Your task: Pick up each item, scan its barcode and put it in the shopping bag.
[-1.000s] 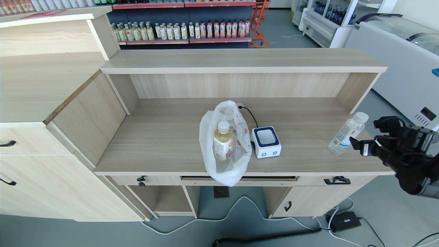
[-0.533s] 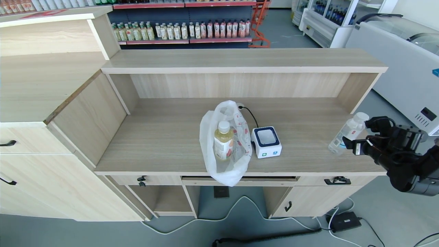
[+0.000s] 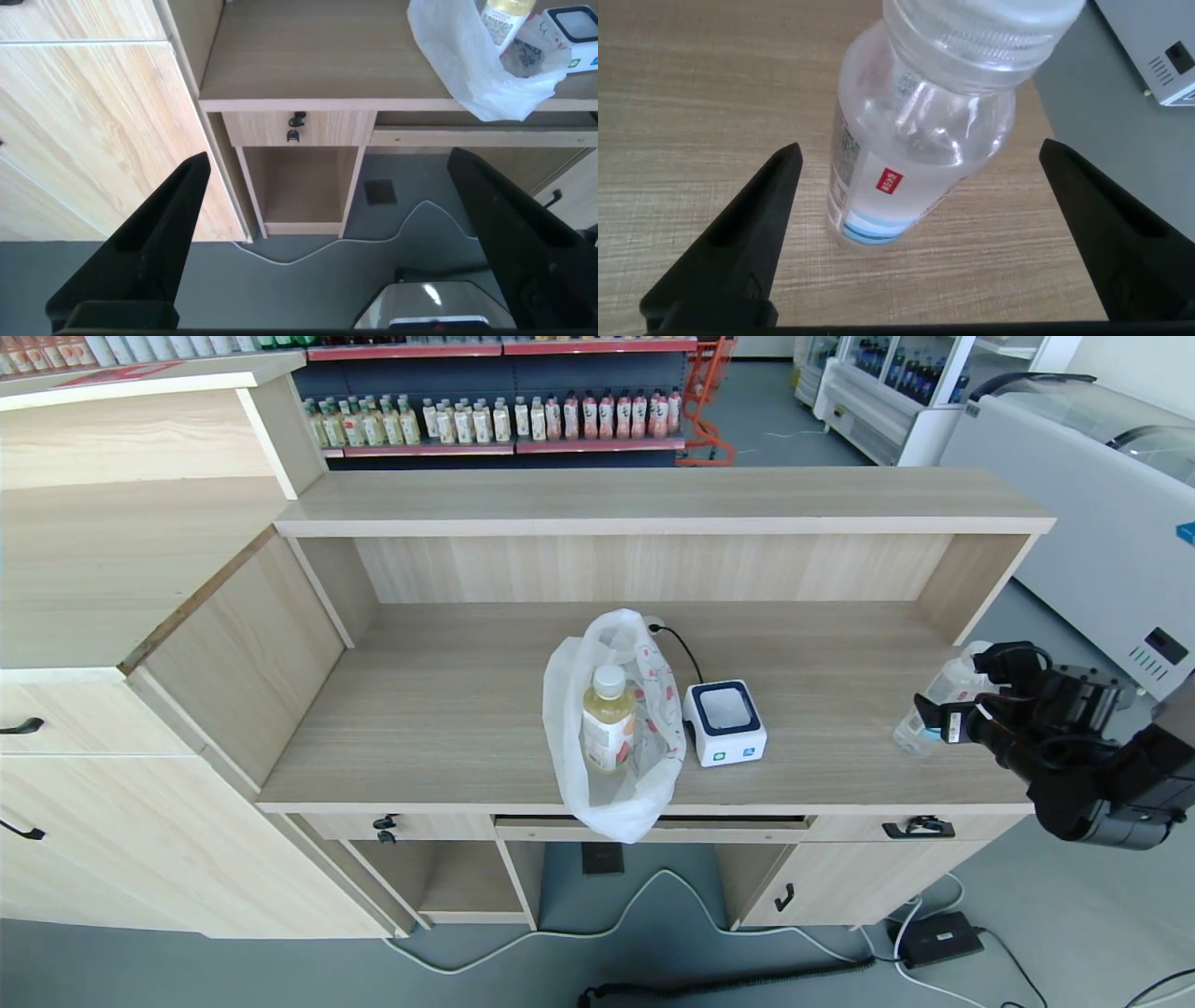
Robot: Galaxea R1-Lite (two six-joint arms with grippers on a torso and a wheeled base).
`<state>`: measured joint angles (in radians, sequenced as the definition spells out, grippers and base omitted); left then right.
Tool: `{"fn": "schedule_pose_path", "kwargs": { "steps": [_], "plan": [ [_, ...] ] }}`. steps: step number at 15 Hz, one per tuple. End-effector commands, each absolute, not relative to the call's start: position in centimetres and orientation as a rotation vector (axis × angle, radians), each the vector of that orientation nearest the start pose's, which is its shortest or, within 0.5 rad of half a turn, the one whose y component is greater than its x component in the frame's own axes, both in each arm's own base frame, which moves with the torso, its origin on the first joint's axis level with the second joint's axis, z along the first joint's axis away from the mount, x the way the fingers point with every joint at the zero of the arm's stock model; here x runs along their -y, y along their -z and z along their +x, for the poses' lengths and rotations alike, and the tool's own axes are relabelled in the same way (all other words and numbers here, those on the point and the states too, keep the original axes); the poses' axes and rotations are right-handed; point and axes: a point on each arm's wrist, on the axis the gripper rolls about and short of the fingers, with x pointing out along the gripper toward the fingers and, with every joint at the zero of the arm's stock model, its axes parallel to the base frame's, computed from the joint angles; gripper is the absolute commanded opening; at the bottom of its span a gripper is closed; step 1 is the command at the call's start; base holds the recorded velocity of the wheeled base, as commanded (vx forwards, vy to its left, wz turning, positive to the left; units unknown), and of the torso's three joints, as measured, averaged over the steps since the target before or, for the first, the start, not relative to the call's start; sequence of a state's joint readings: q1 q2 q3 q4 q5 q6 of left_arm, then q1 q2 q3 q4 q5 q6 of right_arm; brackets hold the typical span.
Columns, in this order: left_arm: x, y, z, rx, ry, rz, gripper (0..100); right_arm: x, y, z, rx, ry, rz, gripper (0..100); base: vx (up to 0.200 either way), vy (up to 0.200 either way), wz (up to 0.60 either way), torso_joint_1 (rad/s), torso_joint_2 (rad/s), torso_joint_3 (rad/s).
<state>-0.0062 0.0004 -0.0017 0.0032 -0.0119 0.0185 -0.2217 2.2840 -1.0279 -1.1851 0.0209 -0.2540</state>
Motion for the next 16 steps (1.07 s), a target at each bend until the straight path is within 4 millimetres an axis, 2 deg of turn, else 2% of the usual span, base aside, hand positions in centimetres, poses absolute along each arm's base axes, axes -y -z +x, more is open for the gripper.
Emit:
{"fn": "schedule_pose_path", "kwargs": {
  "steps": [1, 9, 16],
  "plan": [
    [0.0, -7.6, -2.3, -0.001, 0.018, 0.018, 100, 9.1, -7.1, 42.0, -0.101, 0.182, -0.246, 100, 0.000, 0.000, 0.00, 0.000, 0.00, 0.000],
    [0.0, -7.6, -2.3, -0.001, 0.018, 0.018, 100, 9.3, -6.7, 44.3, -0.102, 0.174, -0.243, 100, 0.000, 0.000, 0.00, 0.000, 0.00, 0.000],
    [0.0, -7.6, -2.3, -0.001, 0.018, 0.018, 100, 9.3, -6.5, 44.6, -0.096, 0.154, -0.237, 100, 0.000, 0.000, 0.00, 0.000, 0.00, 0.000]
  ]
}}
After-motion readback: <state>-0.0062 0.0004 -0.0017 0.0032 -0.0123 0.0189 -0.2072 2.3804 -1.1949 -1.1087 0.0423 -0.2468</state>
